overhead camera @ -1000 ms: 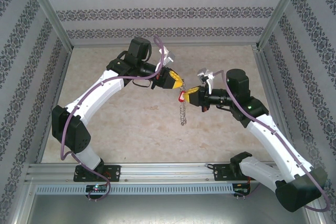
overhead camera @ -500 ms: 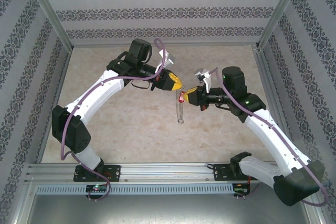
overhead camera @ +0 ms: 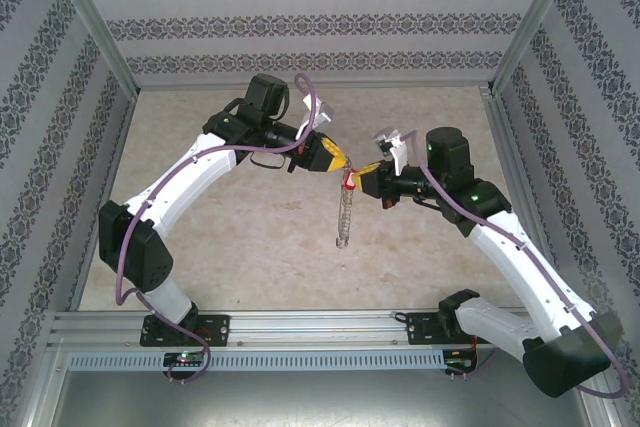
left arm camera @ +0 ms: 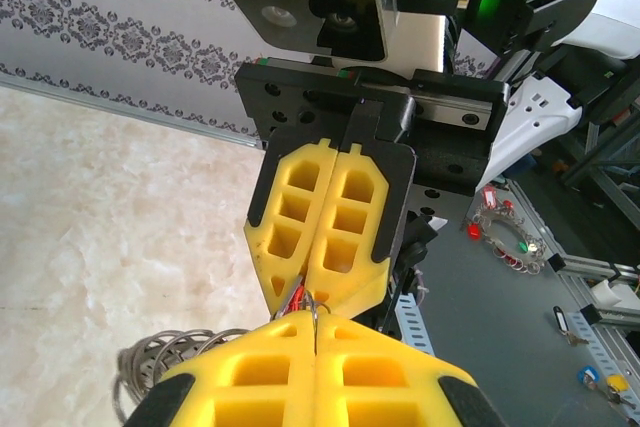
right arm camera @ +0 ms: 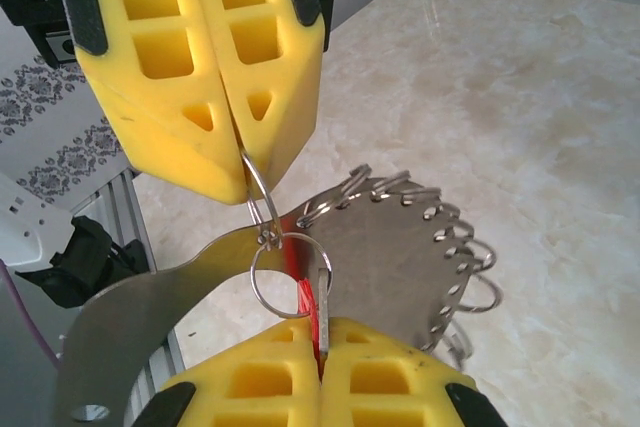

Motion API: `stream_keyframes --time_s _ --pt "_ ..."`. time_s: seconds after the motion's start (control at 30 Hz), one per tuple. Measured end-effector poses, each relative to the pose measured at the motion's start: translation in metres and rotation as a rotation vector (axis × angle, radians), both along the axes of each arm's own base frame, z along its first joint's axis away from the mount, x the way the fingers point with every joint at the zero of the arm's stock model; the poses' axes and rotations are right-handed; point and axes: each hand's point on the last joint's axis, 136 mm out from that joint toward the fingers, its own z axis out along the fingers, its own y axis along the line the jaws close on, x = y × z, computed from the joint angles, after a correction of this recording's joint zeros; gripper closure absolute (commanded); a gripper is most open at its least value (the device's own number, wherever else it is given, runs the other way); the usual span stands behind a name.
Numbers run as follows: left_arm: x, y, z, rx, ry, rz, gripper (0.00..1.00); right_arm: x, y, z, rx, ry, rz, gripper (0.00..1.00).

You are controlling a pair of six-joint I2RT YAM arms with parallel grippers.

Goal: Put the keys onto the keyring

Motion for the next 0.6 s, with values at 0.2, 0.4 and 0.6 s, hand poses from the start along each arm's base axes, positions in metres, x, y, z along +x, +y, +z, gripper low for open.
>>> stream_keyframes --time_s 0.2,0.4,0.6 --pt "-0.001 0.000 0.002 -0.008 0.002 -0.008 1.00 -0.005 0.004 0.002 -0.009 0.001 0.011 1.00" --pt "-0.001 0.000 0.003 -0.011 0.005 -0.009 1.00 -0.005 0.014 0.006 -0.019 -0.002 0.030 1.00" --pt "0.001 0.001 0.003 -0.011 0.006 -0.003 1.00 -0.002 0.018 0.004 -0.033 0.009 0.032 1.00"
